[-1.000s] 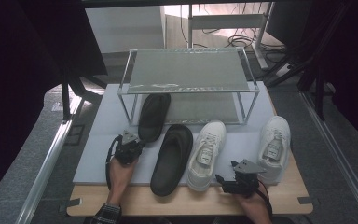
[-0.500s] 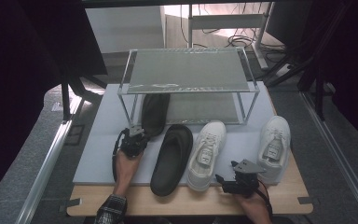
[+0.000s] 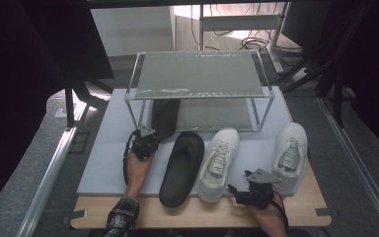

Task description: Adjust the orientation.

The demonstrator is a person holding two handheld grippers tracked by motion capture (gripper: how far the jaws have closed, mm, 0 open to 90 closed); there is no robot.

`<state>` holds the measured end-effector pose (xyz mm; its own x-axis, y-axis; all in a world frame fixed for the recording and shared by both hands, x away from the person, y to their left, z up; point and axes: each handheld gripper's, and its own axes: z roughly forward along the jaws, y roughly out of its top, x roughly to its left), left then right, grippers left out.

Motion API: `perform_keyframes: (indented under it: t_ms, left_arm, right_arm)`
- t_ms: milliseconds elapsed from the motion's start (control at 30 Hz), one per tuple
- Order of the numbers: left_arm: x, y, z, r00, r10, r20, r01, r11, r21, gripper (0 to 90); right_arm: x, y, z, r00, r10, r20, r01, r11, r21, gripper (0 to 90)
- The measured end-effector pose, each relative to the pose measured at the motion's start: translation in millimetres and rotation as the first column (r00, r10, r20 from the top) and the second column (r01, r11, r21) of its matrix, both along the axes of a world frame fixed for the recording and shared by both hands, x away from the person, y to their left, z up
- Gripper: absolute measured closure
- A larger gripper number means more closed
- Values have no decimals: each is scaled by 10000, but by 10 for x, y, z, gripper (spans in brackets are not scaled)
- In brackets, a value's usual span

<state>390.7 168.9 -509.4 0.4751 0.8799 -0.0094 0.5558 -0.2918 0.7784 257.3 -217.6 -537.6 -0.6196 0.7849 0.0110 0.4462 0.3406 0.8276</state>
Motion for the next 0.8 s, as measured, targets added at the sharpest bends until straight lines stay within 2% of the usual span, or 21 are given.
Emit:
perform_keyframes:
  t_ms: [100,367,533,800]
  left_arm:
    - [40,-18,3,10000,14,-17,-14,9999,114,896]
    - [139,-54,-8,9999,82,-119,-82,10000,-23,896]
    - [189,-71,-14,9999,137,-87,-137,9999,49,896]
    - [192,-47,-26,9998,173,-107,-176,9995,-271,896]
  right_arm:
    - [0,0,0,10000,-1,1,1,10000,1,171]
    - [0,0,0,10000,-1,0,1,10000,1,171]
    - [0,0,0,10000,1,-5,-1,10000,4,171]
    - [1,-2,0,10000,6,-10,-6,10000,25,170]
